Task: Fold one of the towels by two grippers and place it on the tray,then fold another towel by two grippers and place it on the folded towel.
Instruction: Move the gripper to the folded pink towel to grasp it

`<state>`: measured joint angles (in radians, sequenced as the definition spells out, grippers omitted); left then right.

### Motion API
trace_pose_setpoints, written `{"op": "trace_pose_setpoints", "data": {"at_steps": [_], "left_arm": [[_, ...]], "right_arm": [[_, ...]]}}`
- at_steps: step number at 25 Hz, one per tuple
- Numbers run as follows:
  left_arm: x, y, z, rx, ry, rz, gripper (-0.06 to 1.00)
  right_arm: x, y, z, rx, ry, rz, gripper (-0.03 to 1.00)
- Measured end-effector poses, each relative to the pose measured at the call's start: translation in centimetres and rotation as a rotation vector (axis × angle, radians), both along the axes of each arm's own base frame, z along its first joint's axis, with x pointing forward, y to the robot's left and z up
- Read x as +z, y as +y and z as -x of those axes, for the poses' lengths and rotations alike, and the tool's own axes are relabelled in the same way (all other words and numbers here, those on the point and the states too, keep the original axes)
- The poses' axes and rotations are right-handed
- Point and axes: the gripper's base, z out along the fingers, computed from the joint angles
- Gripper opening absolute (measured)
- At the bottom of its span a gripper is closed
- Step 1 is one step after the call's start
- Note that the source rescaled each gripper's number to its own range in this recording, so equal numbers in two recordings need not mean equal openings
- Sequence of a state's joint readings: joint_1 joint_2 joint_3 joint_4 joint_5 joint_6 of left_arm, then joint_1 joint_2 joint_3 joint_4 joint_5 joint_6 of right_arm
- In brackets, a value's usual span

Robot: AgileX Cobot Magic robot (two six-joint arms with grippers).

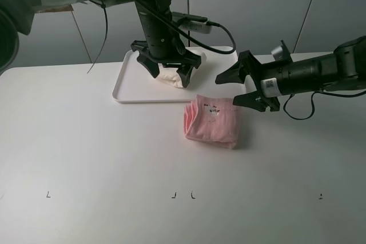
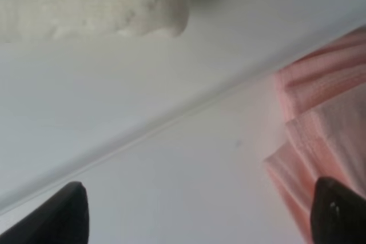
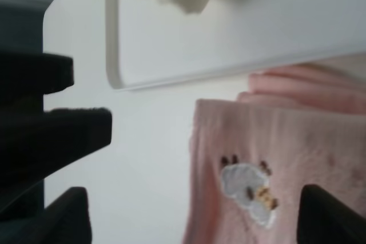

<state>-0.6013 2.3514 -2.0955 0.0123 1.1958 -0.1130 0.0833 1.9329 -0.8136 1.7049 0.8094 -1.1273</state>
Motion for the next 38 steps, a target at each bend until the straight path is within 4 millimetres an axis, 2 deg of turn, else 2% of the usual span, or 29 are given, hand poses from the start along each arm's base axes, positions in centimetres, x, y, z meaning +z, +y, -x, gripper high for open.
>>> {"op": "trace_pose_setpoints", "data": {"at_steps": [3, 7, 14, 19, 25, 27, 28, 30, 33, 34, 38], "left_arm": [[0.0, 0.1, 0.0, -0.004, 0.003, -0.001, 0.99], [0.0, 0.1, 0.0, -0.005, 0.003, 0.0, 0.99], [0.0, 0.1, 0.0, -0.005, 0.006, 0.0, 0.99], [0.0, 0.1, 0.0, -0.007, 0.006, 0.0, 0.99], [-0.2, 0.0, 0.0, -0.008, 0.012, 0.003, 0.99], [-0.3, 0.1, -0.1, -0.019, 0.009, -0.005, 0.99], [-0.3, 0.1, 0.0, -0.022, 0.012, -0.001, 0.99], [-0.4, 0.1, -0.1, -0.025, 0.01, -0.007, 0.99], [-0.4, 0.0, -0.1, -0.024, 0.012, -0.001, 0.99], [-0.4, 0.0, -0.1, -0.026, 0.012, -0.001, 0.99], [-0.4, 0.1, -0.1, -0.054, 0.009, -0.014, 0.99]], "right_arm": [[-0.7, -1.5, 0.2, -0.003, 0.045, 0.086, 0.84], [-1.5, -2.1, 0.5, 0.003, 0.099, 0.163, 0.84], [-3.8, -1.9, 0.8, 0.024, 0.177, 0.137, 0.84], [-4.1, -1.6, 0.5, 0.015, 0.151, 0.104, 0.78], [-4.4, -0.1, 0.7, 0.037, 0.12, 0.173, 0.73], [-4.5, 0.3, 0.7, 0.041, 0.11, 0.194, 0.67], [-4.6, 0.4, 0.7, 0.042, 0.108, 0.205, 0.61], [-4.7, 0.5, 0.8, 0.05, 0.098, 0.227, 0.45], [-4.7, 0.8, 0.8, 0.075, 0.075, 0.244, 0.1], [-4.7, 0.8, 0.8, 0.084, 0.064, 0.248, 0.07], [-4.4, 1.1, 0.8, 0.127, 0.017, 0.22, 0.07]]}}
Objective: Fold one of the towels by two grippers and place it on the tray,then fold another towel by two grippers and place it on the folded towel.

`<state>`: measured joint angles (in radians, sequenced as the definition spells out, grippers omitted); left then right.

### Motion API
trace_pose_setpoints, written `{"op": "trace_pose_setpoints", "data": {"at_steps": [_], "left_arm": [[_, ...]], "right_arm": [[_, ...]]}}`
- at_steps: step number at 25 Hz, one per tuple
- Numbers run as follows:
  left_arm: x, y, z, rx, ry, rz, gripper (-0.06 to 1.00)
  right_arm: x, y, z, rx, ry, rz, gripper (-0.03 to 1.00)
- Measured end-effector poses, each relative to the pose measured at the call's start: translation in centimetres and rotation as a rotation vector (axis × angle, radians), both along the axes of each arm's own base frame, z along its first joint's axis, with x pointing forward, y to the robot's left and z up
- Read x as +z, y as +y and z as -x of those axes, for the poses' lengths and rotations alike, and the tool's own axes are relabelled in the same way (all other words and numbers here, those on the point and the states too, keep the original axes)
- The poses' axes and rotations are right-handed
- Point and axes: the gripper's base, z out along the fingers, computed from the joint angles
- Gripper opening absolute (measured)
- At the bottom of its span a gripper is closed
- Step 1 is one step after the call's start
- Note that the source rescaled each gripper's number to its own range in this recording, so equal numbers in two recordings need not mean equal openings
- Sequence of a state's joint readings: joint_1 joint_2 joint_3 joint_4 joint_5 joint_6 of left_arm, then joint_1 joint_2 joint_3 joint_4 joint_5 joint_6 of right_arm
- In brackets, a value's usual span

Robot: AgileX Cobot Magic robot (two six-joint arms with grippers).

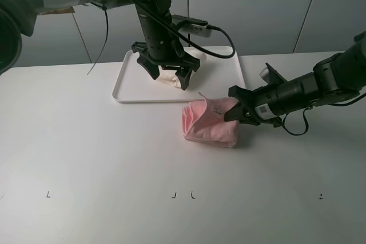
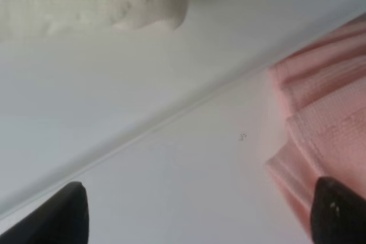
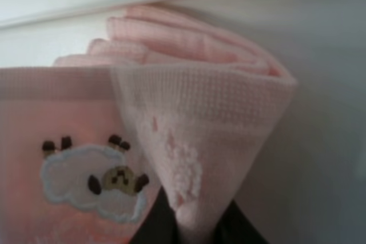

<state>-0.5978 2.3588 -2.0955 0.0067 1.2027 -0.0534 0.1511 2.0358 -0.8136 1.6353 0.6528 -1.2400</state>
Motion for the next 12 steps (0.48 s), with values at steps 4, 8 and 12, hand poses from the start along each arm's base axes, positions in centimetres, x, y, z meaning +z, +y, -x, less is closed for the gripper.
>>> {"op": "trace_pose_setpoints", "data": {"at_steps": [4, 8, 12], "left_arm": [[0.0, 0.0, 0.1, -0.071, 0.005, -0.012, 0.99], [0.0, 0.0, 0.1, -0.083, 0.005, -0.015, 0.99], [0.5, 0.7, 0.4, -0.053, -0.003, -0.004, 0.99]], "right_arm": [[0.5, 0.1, 0.0, 0.01, -0.011, -0.013, 0.07], [2.9, -0.1, -0.1, 0.007, -0.068, 0.005, 0.07], [5.9, -0.5, 0.0, 0.019, -0.149, 0.065, 0.07]]}}
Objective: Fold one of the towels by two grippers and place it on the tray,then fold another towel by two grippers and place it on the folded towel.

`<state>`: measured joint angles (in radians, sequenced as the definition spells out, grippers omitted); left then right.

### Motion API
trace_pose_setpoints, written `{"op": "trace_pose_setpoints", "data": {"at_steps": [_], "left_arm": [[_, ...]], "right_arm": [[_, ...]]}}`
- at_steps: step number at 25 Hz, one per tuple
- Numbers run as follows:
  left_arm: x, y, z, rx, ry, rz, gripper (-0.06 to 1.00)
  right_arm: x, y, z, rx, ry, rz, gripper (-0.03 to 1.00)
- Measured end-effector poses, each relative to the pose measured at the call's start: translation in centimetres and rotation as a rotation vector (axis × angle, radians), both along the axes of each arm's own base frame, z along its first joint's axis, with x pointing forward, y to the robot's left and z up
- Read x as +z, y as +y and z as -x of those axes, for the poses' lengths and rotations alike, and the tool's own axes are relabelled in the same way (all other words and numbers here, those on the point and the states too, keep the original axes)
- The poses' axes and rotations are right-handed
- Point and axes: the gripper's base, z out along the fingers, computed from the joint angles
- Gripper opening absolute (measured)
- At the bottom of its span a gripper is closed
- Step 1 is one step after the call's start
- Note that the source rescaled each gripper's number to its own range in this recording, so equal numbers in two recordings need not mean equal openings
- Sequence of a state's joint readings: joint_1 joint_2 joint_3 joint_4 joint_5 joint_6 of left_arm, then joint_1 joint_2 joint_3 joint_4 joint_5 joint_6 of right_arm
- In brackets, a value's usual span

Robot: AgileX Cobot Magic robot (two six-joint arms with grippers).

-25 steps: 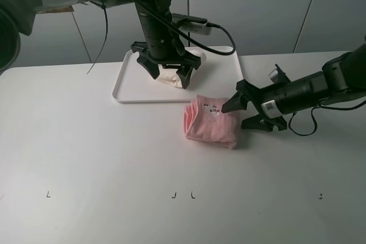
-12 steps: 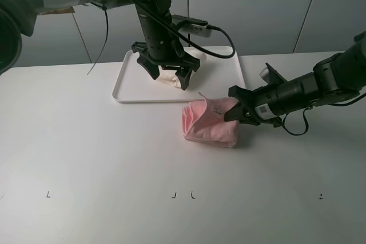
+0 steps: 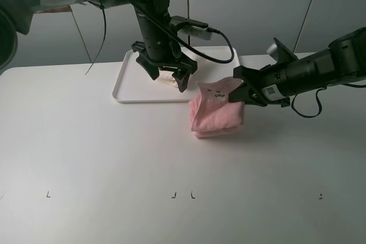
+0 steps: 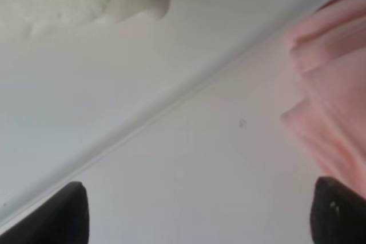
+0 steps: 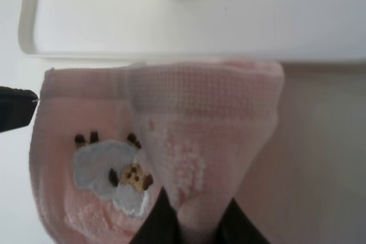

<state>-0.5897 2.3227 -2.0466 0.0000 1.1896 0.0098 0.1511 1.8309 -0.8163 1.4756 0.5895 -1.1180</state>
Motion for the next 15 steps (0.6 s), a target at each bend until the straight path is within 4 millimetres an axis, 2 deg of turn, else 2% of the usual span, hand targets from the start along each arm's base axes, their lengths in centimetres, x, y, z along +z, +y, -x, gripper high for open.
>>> {"op": "trace_pose_setpoints", "data": {"at_steps": [5, 9, 13, 15], "left_arm": [[2.0, 1.7, 2.1, 0.027, -0.1, 0.073, 0.99], [1.2, 4.4, 4.7, 0.064, -0.118, 0.097, 0.99], [0.2, 7.7, 6.6, 0.133, -0.133, 0.118, 0.99], [0.3, 8.5, 7.3, 0.145, -0.156, 0.133, 0.99]], "right_arm": [[2.8, -0.1, -1.5, 0.031, 0.006, 0.039, 0.07], [6.1, 0.1, -4.1, 0.036, -0.052, 0.044, 0.07], [10.2, 0.6, -6.8, 0.04, -0.115, 0.018, 0.07], [11.6, 1.2, -8.4, 0.055, -0.118, -0.026, 0.07]]}}
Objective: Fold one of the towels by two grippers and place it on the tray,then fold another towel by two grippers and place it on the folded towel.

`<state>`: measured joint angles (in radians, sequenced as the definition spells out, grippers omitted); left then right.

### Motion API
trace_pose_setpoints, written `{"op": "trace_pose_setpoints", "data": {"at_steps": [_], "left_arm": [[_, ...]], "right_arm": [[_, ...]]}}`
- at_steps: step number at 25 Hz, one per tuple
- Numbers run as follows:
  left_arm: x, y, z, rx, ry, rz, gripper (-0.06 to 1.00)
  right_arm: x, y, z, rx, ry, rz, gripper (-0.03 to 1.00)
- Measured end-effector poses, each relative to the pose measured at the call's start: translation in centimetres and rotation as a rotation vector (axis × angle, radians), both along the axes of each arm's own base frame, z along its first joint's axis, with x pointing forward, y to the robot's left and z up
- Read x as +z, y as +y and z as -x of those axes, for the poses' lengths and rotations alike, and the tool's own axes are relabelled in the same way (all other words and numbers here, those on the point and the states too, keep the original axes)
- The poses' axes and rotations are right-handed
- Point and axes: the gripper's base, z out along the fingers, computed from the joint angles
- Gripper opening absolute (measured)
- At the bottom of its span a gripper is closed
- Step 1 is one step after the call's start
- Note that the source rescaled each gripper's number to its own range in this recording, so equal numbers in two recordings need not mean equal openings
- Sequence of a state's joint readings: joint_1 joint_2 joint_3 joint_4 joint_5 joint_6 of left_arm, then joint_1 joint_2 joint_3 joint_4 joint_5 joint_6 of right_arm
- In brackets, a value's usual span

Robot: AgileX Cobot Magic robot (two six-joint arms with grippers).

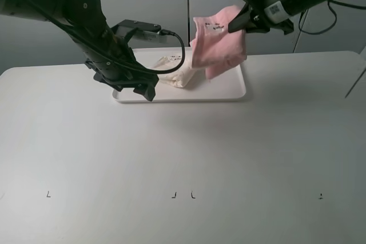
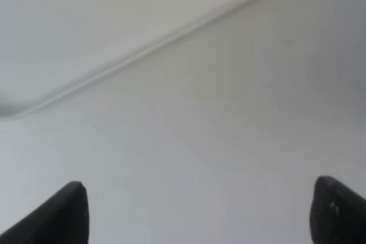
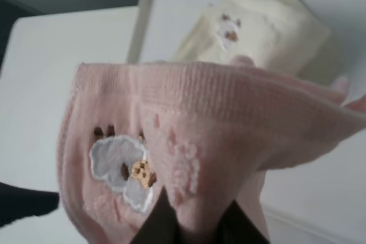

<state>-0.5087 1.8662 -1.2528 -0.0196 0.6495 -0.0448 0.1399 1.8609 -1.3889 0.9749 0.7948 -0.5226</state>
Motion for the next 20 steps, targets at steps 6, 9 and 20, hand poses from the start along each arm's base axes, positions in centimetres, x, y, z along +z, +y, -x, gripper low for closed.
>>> {"op": "trace_pose_setpoints", "data": {"at_steps": [6, 9, 20], "left_arm": [[0.2, 0.5, 1.2, 0.02, -0.048, 0.054, 0.99], [0.1, 0.7, 1.5, 0.021, -0.05, 0.056, 0.99], [0.2, 0.6, 1.3, 0.022, -0.08, 0.073, 0.99]], "right_arm": [[0.8, 3.9, -4.8, 0.047, 0.031, -0.173, 0.07], [0.2, 5.6, -6.6, 0.051, 0.042, -0.274, 0.07], [-6.5, 6.7, -9.8, -0.084, 0.146, -0.398, 0.07]]}}
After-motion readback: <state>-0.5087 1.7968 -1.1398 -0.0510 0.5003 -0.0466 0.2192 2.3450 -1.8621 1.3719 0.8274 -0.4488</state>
